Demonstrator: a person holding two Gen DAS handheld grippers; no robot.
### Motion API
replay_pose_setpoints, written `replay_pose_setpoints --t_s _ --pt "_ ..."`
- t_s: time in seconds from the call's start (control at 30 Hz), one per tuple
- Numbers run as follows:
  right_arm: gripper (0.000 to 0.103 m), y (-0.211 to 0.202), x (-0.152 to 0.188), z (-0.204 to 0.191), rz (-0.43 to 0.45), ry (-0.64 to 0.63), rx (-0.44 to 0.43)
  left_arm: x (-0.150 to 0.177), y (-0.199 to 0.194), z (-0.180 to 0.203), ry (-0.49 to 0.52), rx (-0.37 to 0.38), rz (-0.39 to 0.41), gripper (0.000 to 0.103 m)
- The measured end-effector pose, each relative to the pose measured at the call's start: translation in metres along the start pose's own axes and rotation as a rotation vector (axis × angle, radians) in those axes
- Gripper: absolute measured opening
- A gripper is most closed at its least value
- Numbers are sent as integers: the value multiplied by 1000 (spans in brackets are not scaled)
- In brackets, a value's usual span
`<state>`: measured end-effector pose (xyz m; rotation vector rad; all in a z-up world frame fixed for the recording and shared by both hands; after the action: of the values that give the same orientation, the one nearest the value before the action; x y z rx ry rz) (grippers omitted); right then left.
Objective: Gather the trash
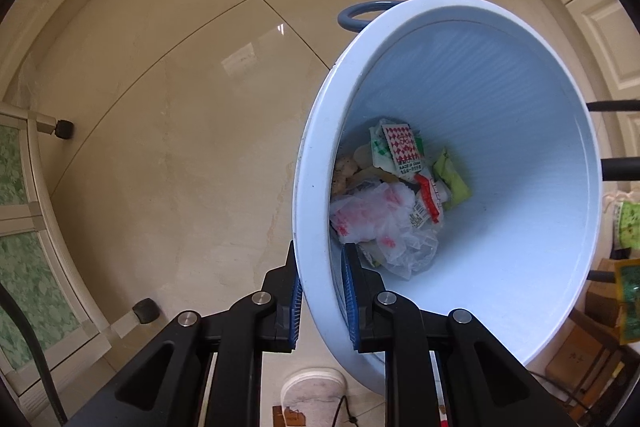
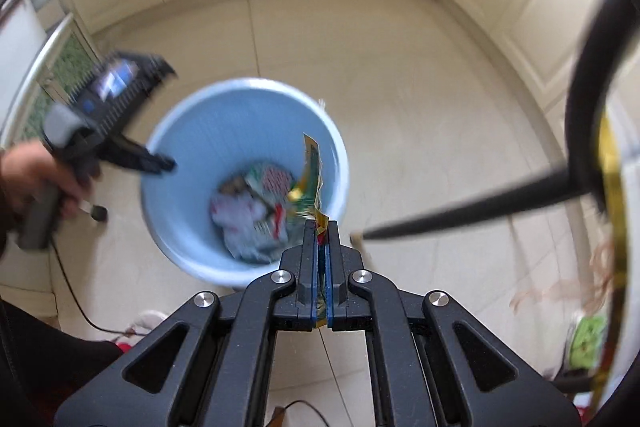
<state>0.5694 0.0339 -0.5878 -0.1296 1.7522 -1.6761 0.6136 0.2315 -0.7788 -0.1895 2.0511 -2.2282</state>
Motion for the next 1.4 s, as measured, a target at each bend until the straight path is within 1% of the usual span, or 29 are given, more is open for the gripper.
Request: replay_pose_setpoints --t_s 0.03,0.07,0.1,0.13,0.17,0.2,0.23,0.27,0.3,0.37,0.4,0.43,0.47,0.5,0.53,0.57,0.67,0.7,0.73,0.77,0.8,0.93,0.97,1.03,1.07,1.13,1.27,1.33,1.4 --pt "4 21 -6 6 2 -2 -17 1 5 2 3 2 -1 15" --pt "4 24 -16 1 4 -3 -29 2 8 3 3 5 -1 15" --pt "4 28 -13 8 7 -13 -30 3 14 6 1 10 -3 15" --pt "6 33 -19 3 -4 -26 -25 4 17 7 -3 14 -3 15" --pt "10 49 -20 3 -18 -31 -37 6 22 9 -7 20 -3 15" --pt "13 53 -23 1 -22 -27 -44 7 27 12 -9 25 -3 16" --pt "22 60 -20 -1 -26 -30 -59 3 28 10 -9 28 -3 17" --pt "26 69 -19 -5 -24 -35 -77 3 28 11 -9 29 -3 18" --pt "27 83 -13 -7 -16 -35 -88 3 30 12 -6 32 -6 20" --pt "29 89 -13 -4 -22 -40 -75 -2 26 10 -3 40 -10 26" --pt "29 90 -7 -2 -24 -32 -69 -2 26 14 -3 48 -3 37" --pt "30 93 -5 -3 -24 -19 -70 -2 18 14 -3 49 14 56" --pt "37 91 -5 -1 -22 0 -74 -3 15 17 -1 46 38 64" --pt "43 88 -5 2 -14 11 -65 -4 9 20 3 40 69 70" --pt "54 81 -8 3 -3 14 -49 -6 1 22 8 37 90 70" --pt "61 84 -8 3 2 13 -45 -7 -4 26 15 40 108 70" --pt "66 60 -18 -2 32 5 -32 -7 -27 39 37 39 180 70" --pt "68 48 -23 -5 44 -3 -27 -8 -44 40 47 36 214 70" --pt "76 35 -28 -8 61 -11 -16 -7 -61 45 61 26 259 70" --pt "87 23 -33 -11 77 -20 -5 -6 -75 49 74 19 297 70" --pt "90 10 -37 -14 99 -30 1 -4 -92 53 85 13 339 70" --pt "93 -55 -54 -31 196 -88 41 18 -166 67 87 15 519 76" --pt "97 -76 -57 -37 226 -109 57 26 -183 70 80 21 557 77" --pt "103 -110 -61 -45 279 -132 90 48 -218 76 70 36 640 81" --pt "103 -134 -61 -48 317 -141 106 59 -236 78 66 38 675 83" --pt "103 -172 -58 -51 370 -141 136 86 -269 87 64 42 751 90" --pt "103 -253 -40 -54 478 -146 177 150 -334 115 48 59 863 92" --pt "103 -285 -29 -50 512 -144 204 181 -381 124 37 72 901 92" --pt "103 -320 -18 -46 554 -124 217 212 -411 143 32 86 946 92"
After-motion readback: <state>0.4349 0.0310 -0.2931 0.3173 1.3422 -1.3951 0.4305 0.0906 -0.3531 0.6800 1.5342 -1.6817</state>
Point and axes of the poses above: each gripper's, at about its wrist camera, not at the fingertips, and y roughly the way its jaws point, z to its right, x to its underside, the point moved 6 cm from there along y, roughly the way its jaws point, and after that the axes turned 1 degree about z, right-handed, at the moved point
